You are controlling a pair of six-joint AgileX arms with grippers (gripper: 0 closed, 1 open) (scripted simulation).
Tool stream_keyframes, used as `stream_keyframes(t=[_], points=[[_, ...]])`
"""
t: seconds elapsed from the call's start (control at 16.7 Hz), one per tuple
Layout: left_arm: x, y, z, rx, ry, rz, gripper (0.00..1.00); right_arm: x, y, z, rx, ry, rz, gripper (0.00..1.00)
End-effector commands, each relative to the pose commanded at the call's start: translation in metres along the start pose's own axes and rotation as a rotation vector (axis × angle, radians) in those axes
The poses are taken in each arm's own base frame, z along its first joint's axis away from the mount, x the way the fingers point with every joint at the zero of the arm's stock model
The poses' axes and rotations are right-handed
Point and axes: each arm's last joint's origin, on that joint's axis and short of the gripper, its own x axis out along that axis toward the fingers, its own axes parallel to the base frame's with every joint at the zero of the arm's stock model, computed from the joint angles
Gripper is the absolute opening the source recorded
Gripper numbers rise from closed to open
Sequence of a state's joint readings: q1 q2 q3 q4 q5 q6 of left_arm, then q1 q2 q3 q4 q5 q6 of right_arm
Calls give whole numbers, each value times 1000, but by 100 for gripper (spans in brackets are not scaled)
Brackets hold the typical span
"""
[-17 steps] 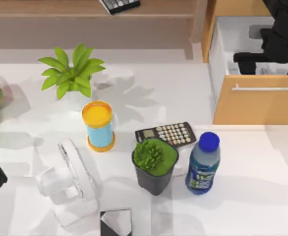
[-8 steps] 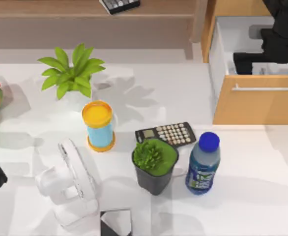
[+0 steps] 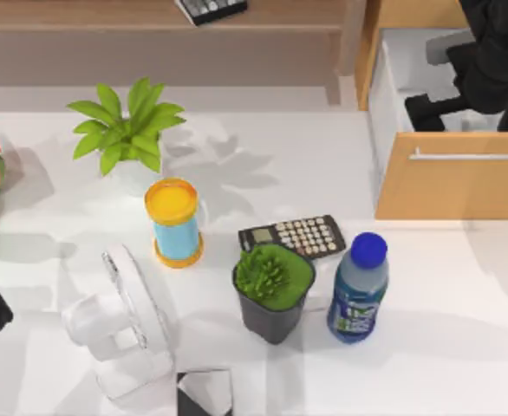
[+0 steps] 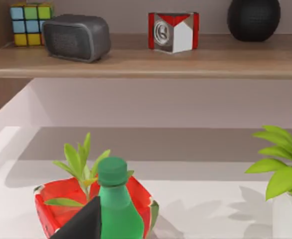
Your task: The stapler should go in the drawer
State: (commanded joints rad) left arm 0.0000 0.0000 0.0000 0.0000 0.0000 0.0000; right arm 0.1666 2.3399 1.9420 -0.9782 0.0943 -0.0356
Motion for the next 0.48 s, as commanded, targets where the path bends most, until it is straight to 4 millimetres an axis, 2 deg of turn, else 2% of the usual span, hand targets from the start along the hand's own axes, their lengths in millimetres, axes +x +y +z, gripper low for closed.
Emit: stream_keyframes(t=[0.24, 0.48], points=[[0, 0, 0, 0, 0, 0, 100, -9, 3, -13, -153, -223, -110, 100], [0, 0, 0, 0, 0, 0, 100, -30, 3, -33, -295, -495, -272, 100]])
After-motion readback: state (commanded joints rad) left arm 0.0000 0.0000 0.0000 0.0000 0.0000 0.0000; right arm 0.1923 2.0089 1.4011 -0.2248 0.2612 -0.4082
